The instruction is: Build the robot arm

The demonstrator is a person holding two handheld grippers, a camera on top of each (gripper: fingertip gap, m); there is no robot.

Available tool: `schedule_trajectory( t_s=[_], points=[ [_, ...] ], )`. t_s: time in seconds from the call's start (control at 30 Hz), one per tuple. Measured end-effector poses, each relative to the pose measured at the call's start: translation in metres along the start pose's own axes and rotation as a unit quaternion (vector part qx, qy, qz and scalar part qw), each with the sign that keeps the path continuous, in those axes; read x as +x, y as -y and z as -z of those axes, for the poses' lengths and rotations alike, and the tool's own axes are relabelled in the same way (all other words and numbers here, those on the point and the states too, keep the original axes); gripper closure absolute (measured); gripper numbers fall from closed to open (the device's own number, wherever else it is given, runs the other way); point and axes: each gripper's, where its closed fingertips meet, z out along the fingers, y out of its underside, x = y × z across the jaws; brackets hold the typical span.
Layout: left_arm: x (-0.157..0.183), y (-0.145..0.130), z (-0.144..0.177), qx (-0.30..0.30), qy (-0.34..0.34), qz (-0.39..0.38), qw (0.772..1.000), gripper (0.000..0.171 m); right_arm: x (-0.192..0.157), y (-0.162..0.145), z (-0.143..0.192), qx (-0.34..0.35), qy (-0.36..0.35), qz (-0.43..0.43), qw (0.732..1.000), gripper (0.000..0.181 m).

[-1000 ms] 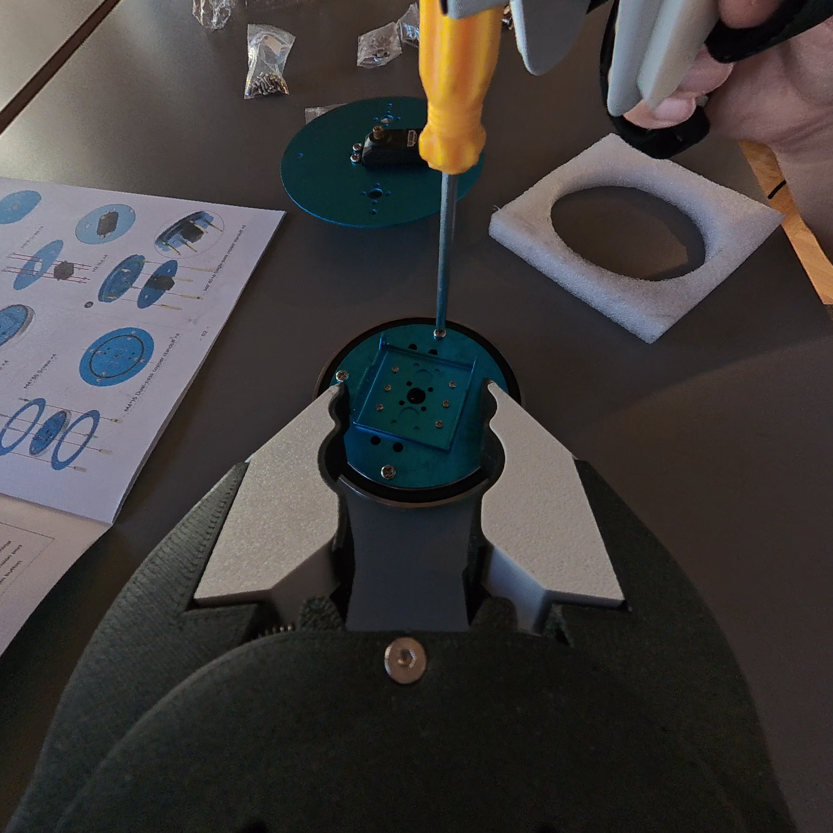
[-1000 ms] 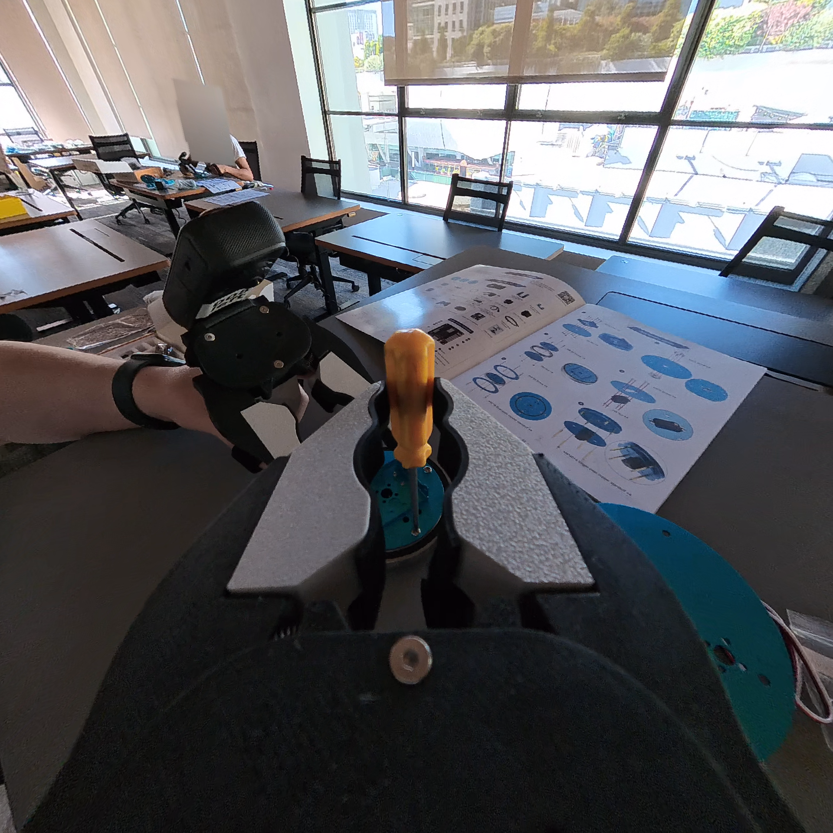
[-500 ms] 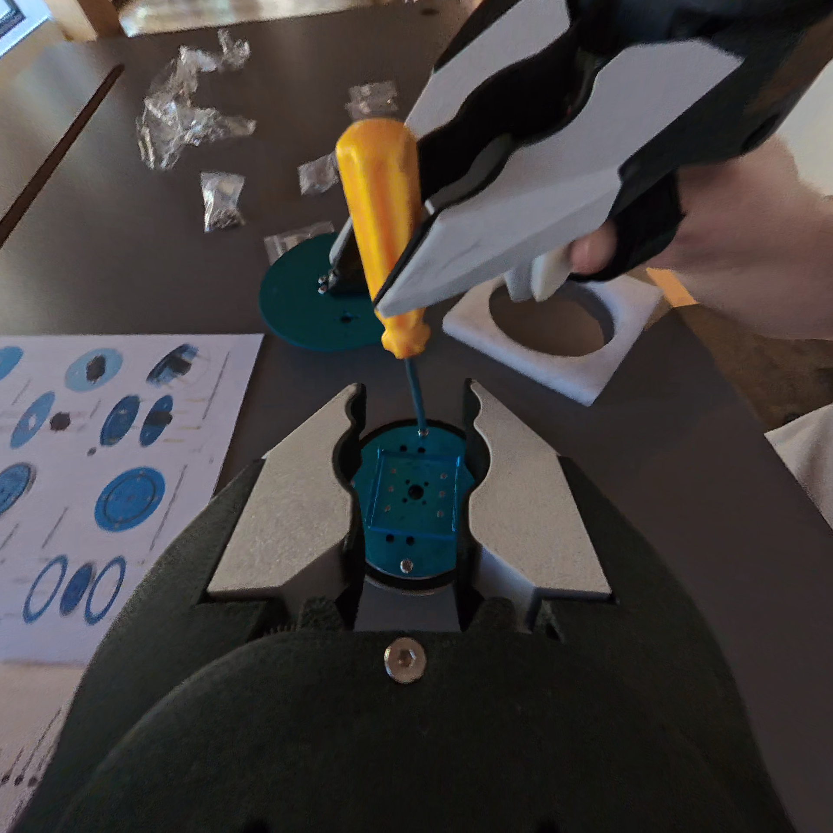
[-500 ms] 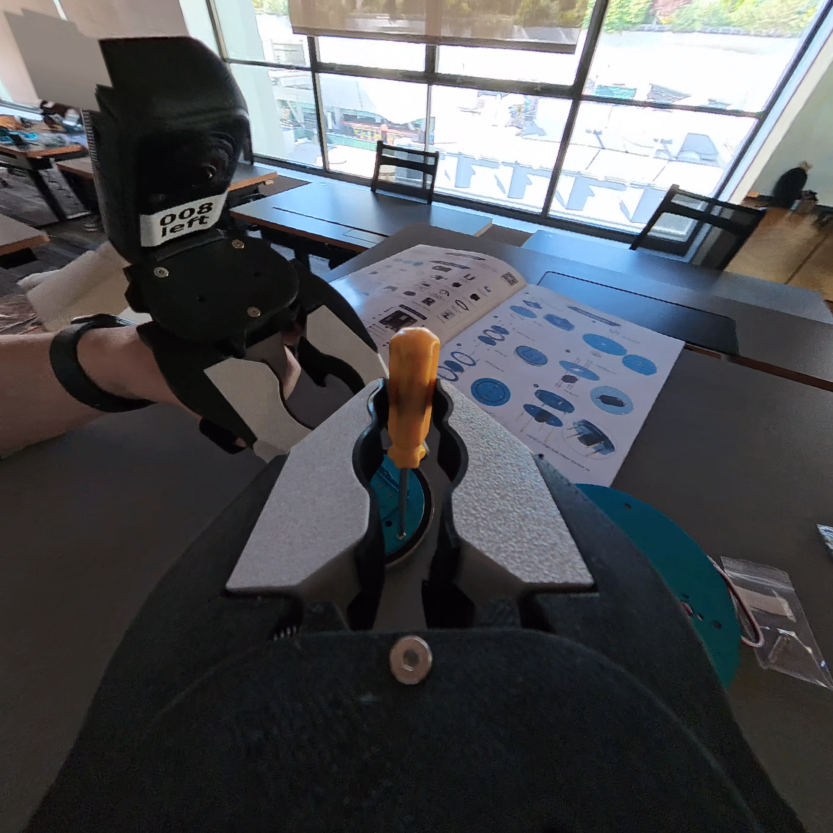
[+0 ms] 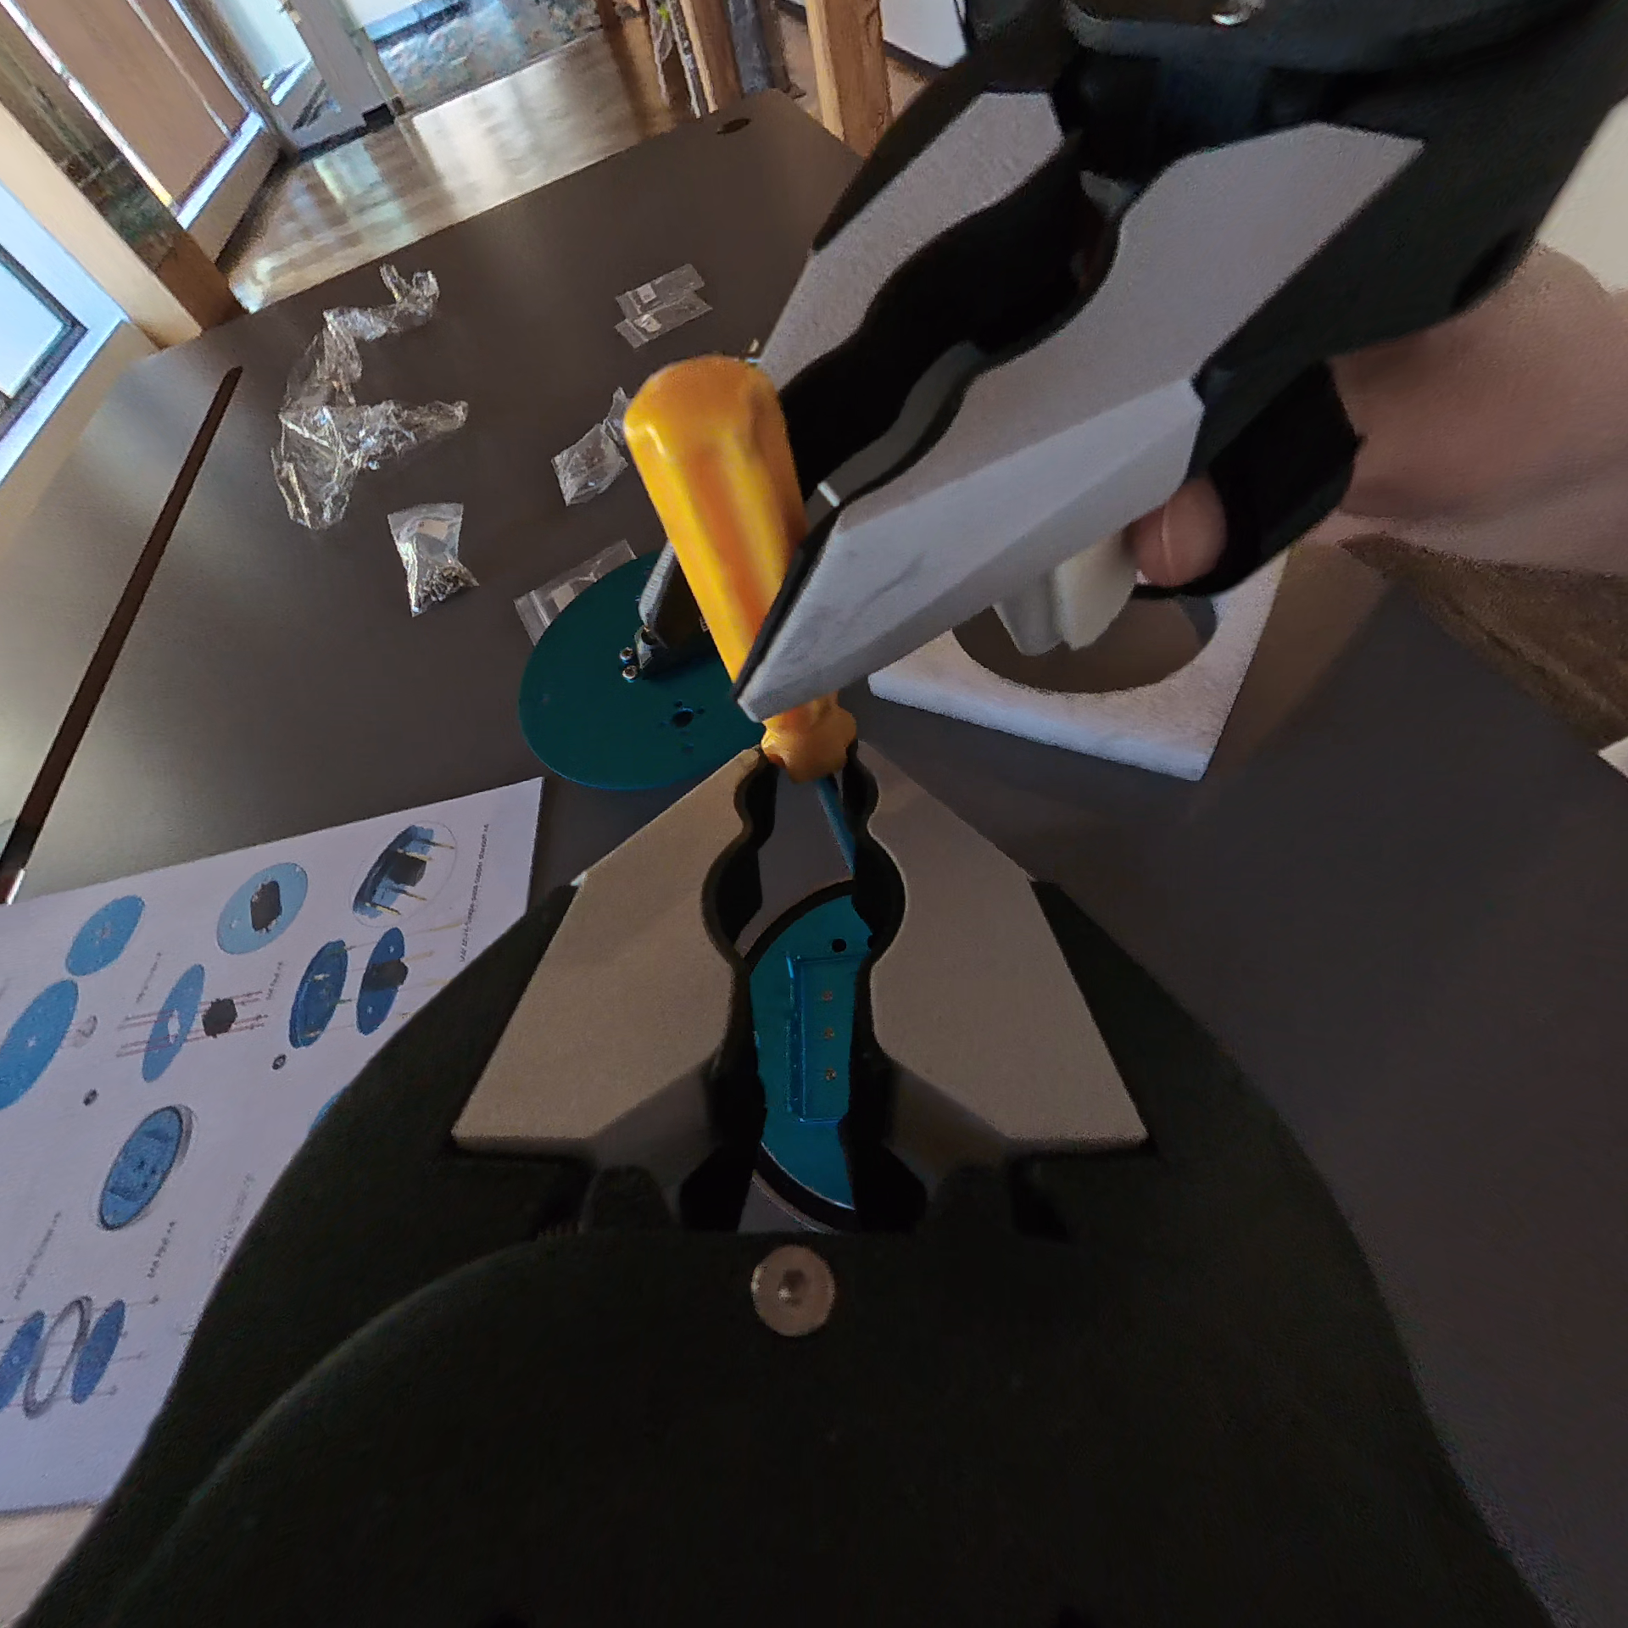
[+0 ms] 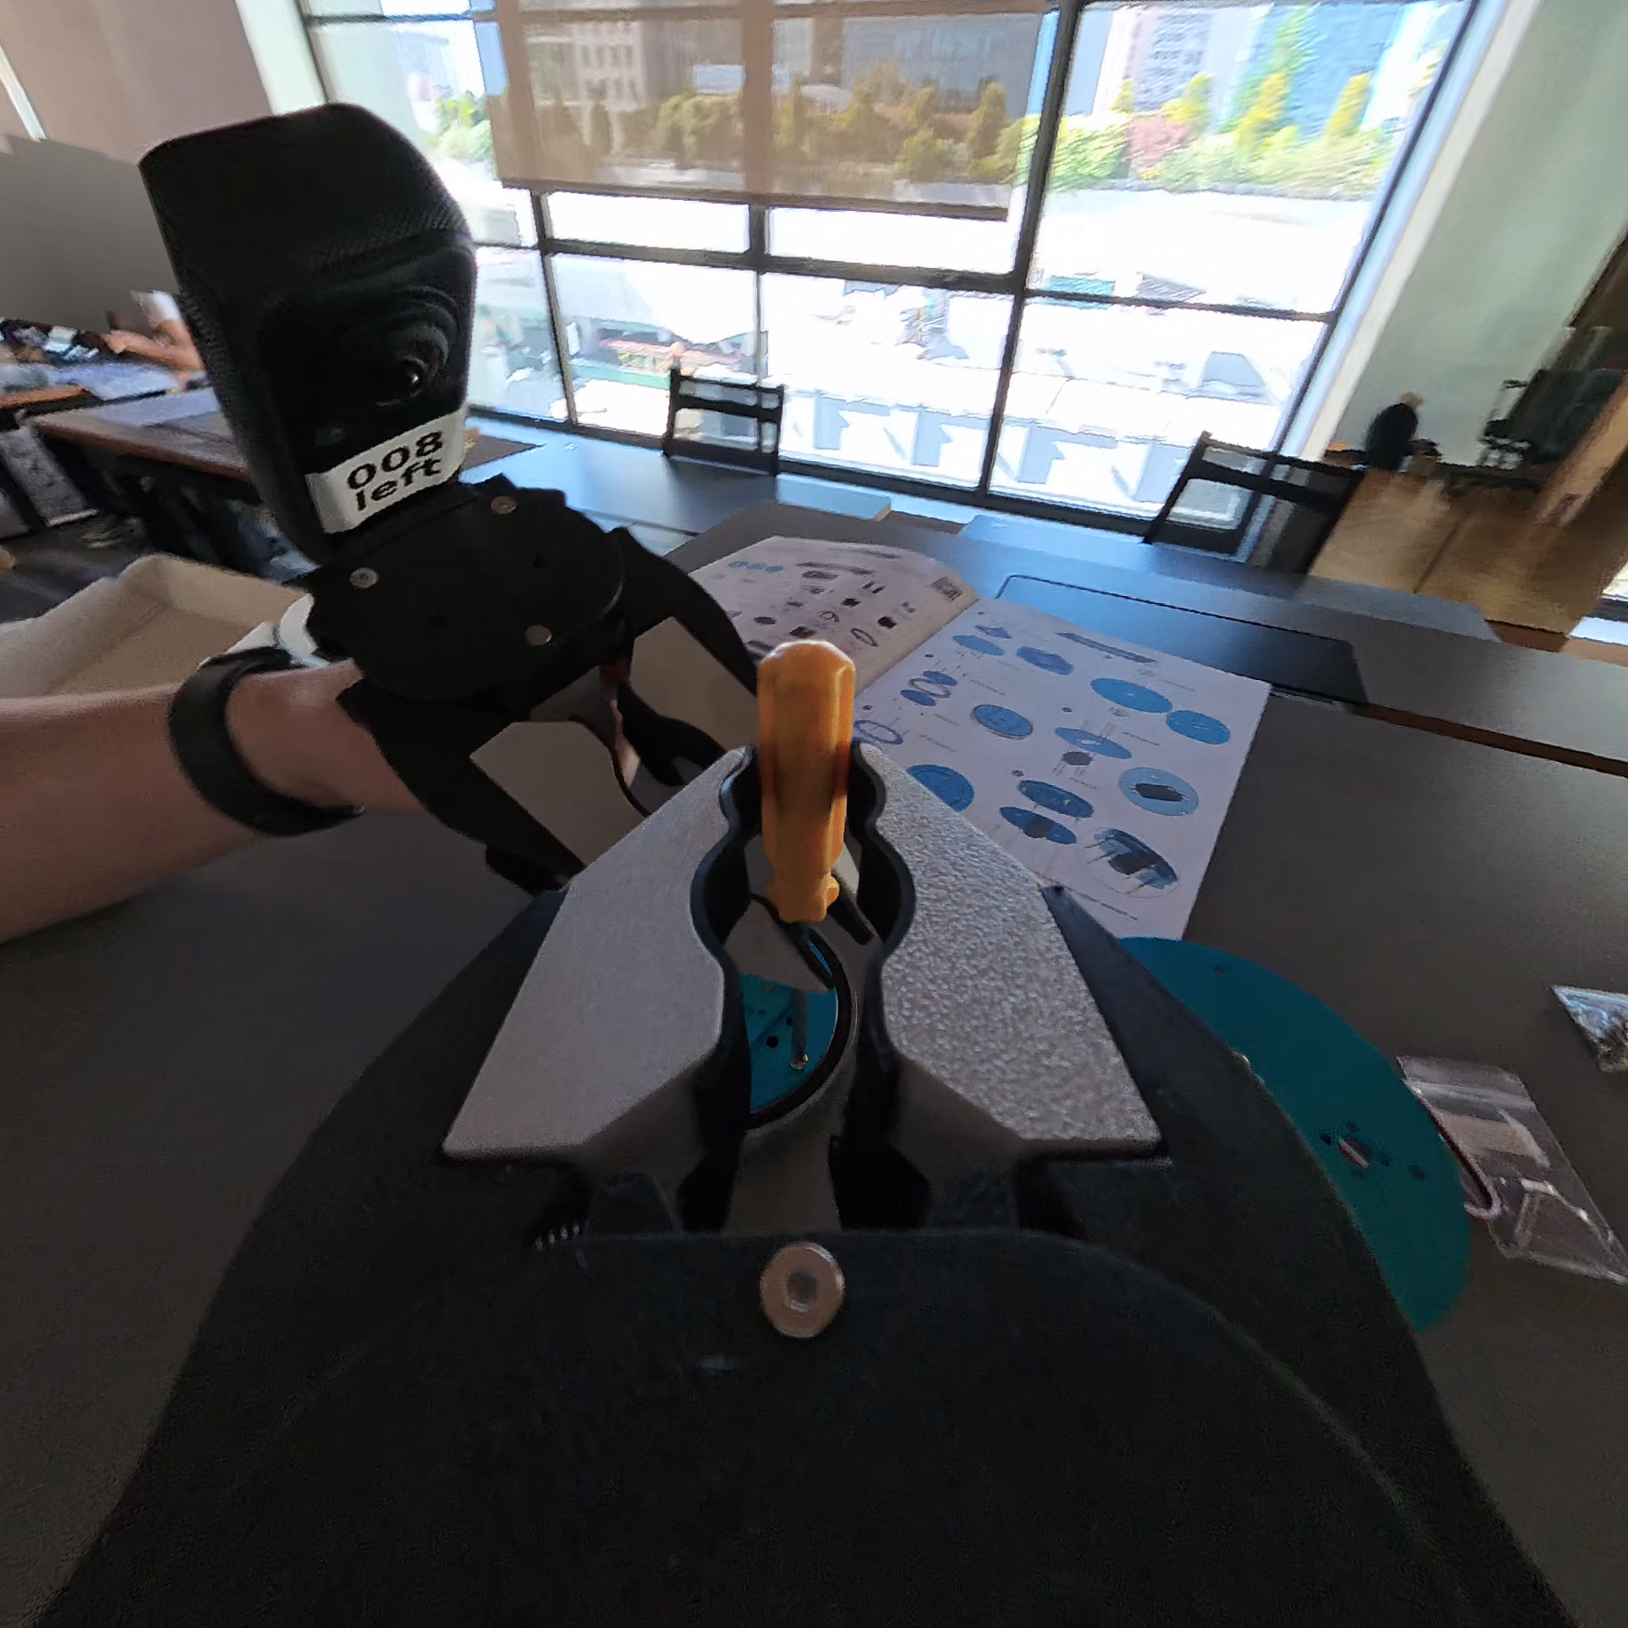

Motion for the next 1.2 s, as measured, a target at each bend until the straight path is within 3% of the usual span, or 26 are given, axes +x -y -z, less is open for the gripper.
schedule_trajectory(
  t_s=[0.13, 0.23, 0.37, 0.53, 0.67, 0.73, 0.83, 1.07, 1.2],
  points=[
    [0.003, -0.001, 0.002, 0.008, -0.037, -0.012, 0.999, 0.158, -0.007, 0.000, -0.002, -0.030, 0.085, 0.009, 0.996, 0.164],
    [0.005, -0.003, 0.003, 0.008, -0.054, -0.030, 0.998, 0.162, -0.006, 0.007, -0.001, -0.040, 0.138, 0.034, 0.989, 0.153],
    [0.006, -0.002, 0.002, 0.007, -0.070, -0.043, 0.997, 0.162, -0.009, 0.008, 0.003, -0.075, 0.206, 0.081, 0.972, 0.158],
    [0.012, -0.003, 0.001, 0.010, -0.106, -0.049, 0.993, 0.168, -0.017, 0.016, 0.009, -0.082, 0.266, 0.061, 0.958, 0.162],
    [0.010, -0.003, 0.000, 0.018, -0.110, -0.036, 0.993, 0.167, -0.013, 0.015, 0.006, -0.082, 0.246, 0.050, 0.964, 0.163],
    [0.009, 0.000, 0.000, 0.025, -0.101, -0.027, 0.994, 0.150, -0.012, 0.015, 0.004, -0.083, 0.236, 0.042, 0.967, 0.163],
    [0.008, 0.008, 0.001, 0.037, -0.088, -0.011, 0.995, 0.141, -0.006, 0.015, -0.002, -0.090, 0.202, 0.034, 0.975, 0.163],
    [-0.002, 0.010, -0.005, 0.035, -0.030, 0.014, 0.999, 0.155, 0.004, 0.016, -0.003, -0.062, 0.064, 0.019, 0.996, 0.163],
    [0.001, 0.009, -0.001, 0.044, -0.053, 0.021, 0.997, 0.156, -0.007, 0.014, -0.003, -0.067, 0.140, 0.064, 0.986, 0.162]
  ],
)
